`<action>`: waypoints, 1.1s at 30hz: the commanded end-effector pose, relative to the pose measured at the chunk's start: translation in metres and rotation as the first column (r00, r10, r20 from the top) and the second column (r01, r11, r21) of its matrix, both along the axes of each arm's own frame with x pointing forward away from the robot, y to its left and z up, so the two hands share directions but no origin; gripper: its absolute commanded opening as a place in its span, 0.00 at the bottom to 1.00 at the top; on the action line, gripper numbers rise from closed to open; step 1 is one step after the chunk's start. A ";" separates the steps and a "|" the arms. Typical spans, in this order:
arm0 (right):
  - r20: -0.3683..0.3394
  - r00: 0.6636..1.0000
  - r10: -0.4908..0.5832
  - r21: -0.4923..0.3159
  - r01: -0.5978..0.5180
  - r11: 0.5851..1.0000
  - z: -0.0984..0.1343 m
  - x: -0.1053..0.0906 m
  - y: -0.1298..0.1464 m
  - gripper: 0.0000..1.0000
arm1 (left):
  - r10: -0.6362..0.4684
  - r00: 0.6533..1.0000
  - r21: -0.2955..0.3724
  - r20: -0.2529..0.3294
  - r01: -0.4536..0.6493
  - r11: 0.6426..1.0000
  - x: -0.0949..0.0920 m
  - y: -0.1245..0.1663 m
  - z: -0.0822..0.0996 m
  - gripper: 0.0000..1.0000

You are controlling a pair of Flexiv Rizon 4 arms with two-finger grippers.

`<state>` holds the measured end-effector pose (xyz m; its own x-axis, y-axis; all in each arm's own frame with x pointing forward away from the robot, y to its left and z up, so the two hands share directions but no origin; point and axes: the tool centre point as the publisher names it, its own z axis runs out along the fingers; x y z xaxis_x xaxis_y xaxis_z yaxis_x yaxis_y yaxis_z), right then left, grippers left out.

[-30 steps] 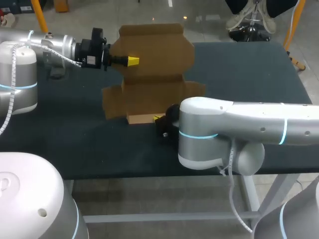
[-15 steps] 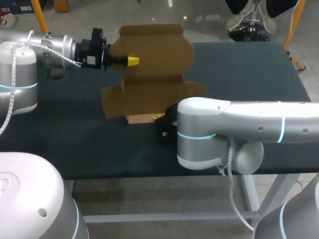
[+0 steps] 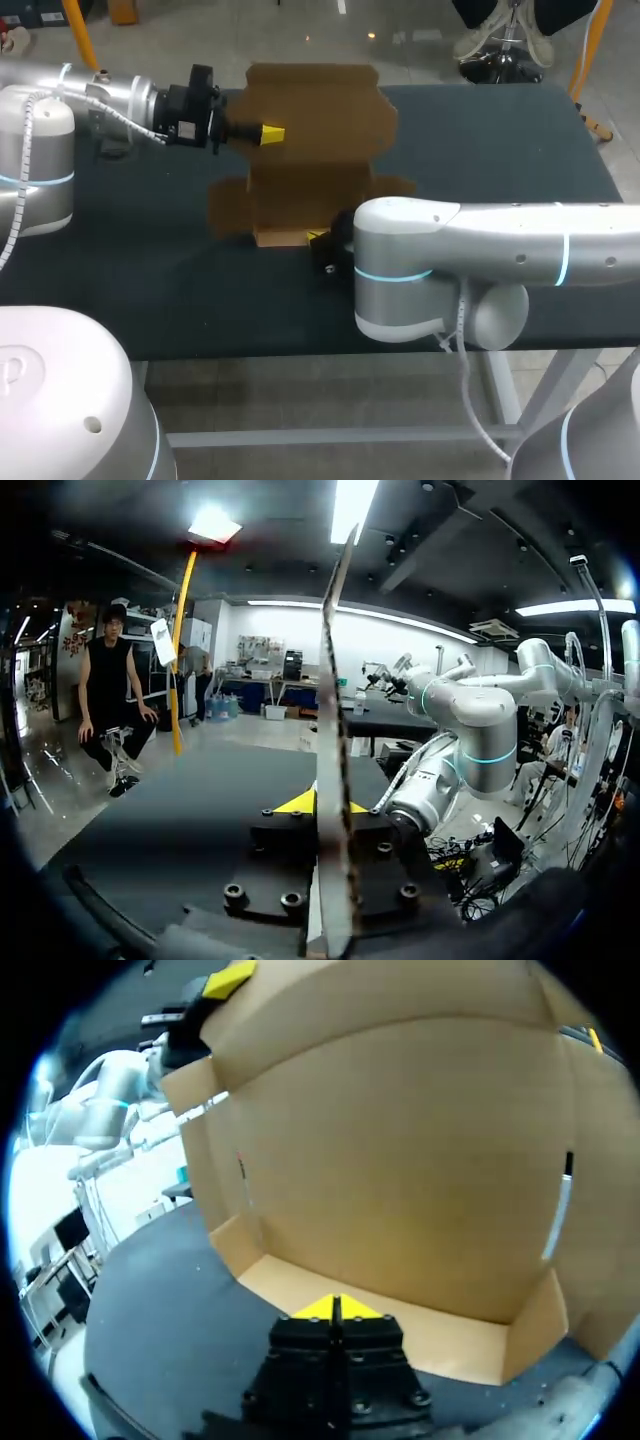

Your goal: Assemble the packaging by folding the flat box into shape, placing the metal phone stand inside, and closing the box properly

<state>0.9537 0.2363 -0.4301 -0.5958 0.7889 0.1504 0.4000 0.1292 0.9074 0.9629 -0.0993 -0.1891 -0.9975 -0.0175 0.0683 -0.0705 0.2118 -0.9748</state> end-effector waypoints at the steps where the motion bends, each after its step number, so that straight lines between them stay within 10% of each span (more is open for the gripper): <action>1: 0.002 1.000 -0.006 -0.002 0.006 1.000 -0.009 0.003 0.005 0.00 | 0.027 1.000 0.000 0.003 -0.027 1.000 -0.012 -0.001 -0.007 0.00; 33: 0.002 1.000 -0.006 -0.002 0.006 1.000 -0.009 0.003 0.005 0.00 | -0.003 0.999 0.000 -0.042 0.003 1.000 -0.030 -0.001 -0.042 0.00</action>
